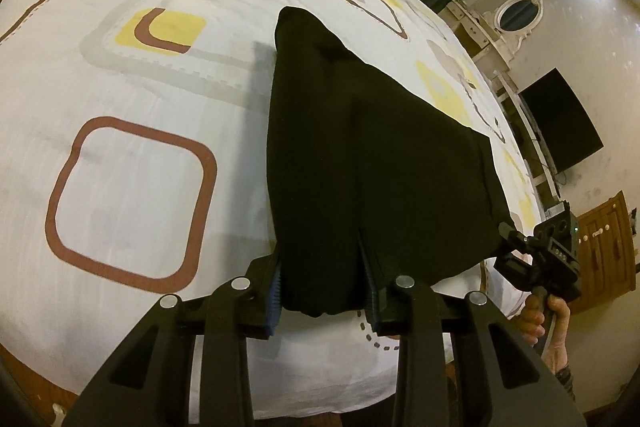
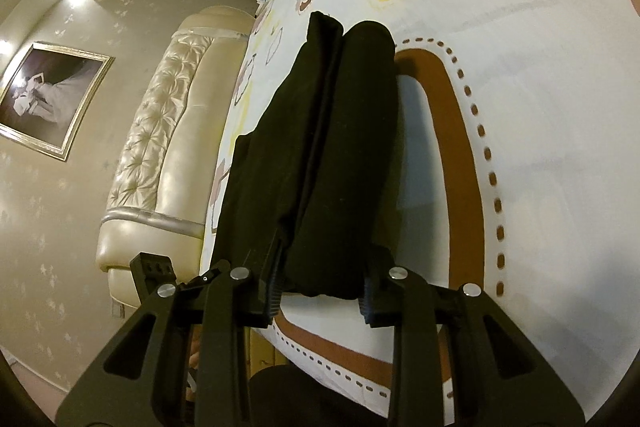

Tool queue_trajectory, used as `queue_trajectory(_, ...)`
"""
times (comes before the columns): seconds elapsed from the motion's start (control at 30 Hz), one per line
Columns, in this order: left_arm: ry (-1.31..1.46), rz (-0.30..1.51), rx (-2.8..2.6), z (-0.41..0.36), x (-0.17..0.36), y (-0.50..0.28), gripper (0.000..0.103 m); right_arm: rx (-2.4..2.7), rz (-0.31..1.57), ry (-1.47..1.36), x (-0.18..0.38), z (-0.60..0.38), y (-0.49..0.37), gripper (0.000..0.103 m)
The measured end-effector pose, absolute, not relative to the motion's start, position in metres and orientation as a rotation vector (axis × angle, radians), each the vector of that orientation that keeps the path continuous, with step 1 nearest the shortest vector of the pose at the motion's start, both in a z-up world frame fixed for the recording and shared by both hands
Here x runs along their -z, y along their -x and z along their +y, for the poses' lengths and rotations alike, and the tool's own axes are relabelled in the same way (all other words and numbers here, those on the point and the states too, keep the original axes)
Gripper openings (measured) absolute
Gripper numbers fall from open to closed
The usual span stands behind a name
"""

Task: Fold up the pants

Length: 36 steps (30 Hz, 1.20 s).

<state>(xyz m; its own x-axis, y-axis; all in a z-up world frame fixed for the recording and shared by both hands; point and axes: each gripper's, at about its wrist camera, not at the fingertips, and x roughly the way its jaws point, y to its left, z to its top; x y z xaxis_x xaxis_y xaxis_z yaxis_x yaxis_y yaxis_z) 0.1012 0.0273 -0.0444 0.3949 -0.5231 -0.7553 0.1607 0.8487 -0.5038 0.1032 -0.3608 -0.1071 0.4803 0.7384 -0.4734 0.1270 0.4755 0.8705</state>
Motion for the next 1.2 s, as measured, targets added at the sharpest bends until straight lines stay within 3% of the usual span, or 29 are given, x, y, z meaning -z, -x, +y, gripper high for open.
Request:
queue_trajectory(0.3, 0.372, 1.082, 0.458, 0.026, 0.049, -0.108, 0.035, -0.447, 1.045, -1.022, 0.114, -0.363, -0.094, 0.034)
queue_trajectory(0.37, 0.389, 1.071, 0.479, 0.028, 0.048, -0.110, 0.040, -0.422, 1.057, -1.010, 0.115, -0.366, -0.092, 0.048)
queue_trajectory(0.4, 0.400, 1.067, 0.489, 0.029, 0.048, -0.110, 0.042, -0.414, 1.053, -1.020, 0.115, -0.368, -0.090, 0.050)
queue_trajectory(0.47, 0.436, 1.060, 0.518, 0.033, 0.049, -0.111, 0.058, -0.411, 1.035, -1.047, 0.116, -0.373, -0.087, 0.061)
queue_trajectory(0.53, 0.464, 1.052, 0.529, 0.036, 0.050, -0.110, 0.065, -0.397, 1.008, -1.060, 0.115, -0.377, -0.085, 0.068)
queue_trajectory(0.7, 0.540, 1.060, 0.531, 0.041, 0.059, -0.119, 0.067, -0.397, 1.021, -1.037, 0.116, -0.371, -0.092, 0.073)
queue_trajectory(0.8, 0.547, 1.063, 0.519, 0.042, 0.064, -0.124, 0.066, -0.409, 1.037, -1.012, 0.117, -0.360, -0.098, 0.073)
queue_trajectory(0.83, 0.537, 1.062, 0.513, 0.042, 0.064, -0.123, 0.050, -0.401, 1.044, -0.997, 0.117, -0.358, -0.100, 0.066)
queue_trajectory(0.87, 0.511, 1.075, 0.493, 0.041, 0.067, -0.123, 0.042, -0.394, 1.059, -0.993, 0.120, -0.357, -0.101, 0.047)
queue_trajectory(0.97, 0.526, 1.083, 0.477, 0.042, 0.071, -0.122, 0.035, -0.406, 1.056, -1.012, 0.122, -0.355, -0.100, 0.036)
queue_trajectory(1.2, 0.476, 1.069, 0.464, 0.041, 0.061, -0.112, 0.031, -0.420, 1.050, -0.996, 0.113, -0.353, -0.093, 0.033)
